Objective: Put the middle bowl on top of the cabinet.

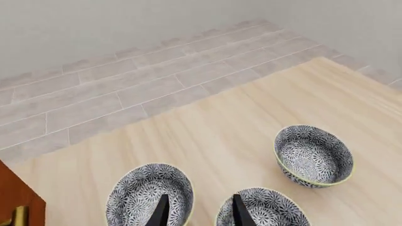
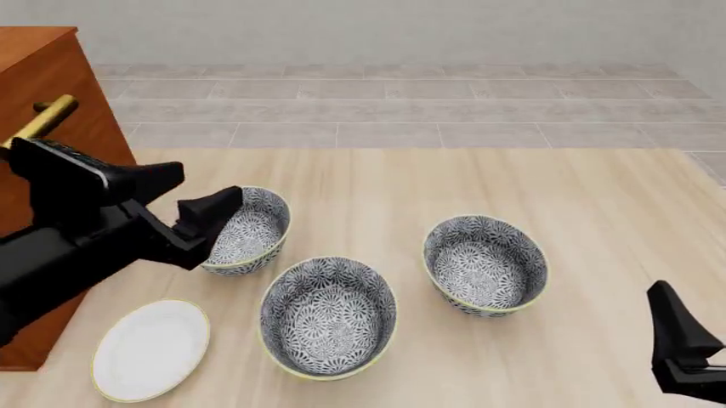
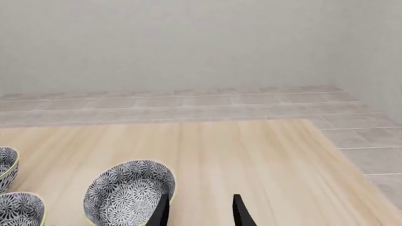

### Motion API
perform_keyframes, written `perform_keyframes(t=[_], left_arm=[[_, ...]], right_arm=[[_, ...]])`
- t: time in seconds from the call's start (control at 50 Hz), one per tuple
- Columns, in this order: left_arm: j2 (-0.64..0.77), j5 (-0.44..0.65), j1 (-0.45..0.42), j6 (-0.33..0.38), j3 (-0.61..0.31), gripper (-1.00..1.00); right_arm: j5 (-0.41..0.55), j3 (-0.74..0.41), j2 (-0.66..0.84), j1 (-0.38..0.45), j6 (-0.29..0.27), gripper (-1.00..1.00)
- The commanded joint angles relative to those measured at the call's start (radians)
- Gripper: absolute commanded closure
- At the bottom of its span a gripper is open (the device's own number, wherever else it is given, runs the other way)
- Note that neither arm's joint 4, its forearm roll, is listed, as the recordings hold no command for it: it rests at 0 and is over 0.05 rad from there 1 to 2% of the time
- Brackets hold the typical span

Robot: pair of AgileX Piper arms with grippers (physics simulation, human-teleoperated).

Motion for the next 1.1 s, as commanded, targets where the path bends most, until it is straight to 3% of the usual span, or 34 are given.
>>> perform_keyframes(t=[0.02, 0.28, 0.56, 1.1], left_arm=[[0.129, 0.012, -0.065, 0.012, -0.08, -1.0], [0.252, 0.058, -0.145, 0.079, -0.188, -1.0], [0.395, 0.104, -0.243, 0.071, -0.285, -1.0], [0.651, 0.236, -0.319, 0.042, -0.533, -1.0]], right_arm=[[0.013, 0.0, -0.008, 0.007, -0.003, -1.0], [0.027, 0.0, -0.009, 0.003, -0.009, -1.0], [0.034, 0.0, -0.005, 0.002, -0.015, -1.0], [0.031, 0.001, 0.006, -0.006, -0.012, -1.0]])
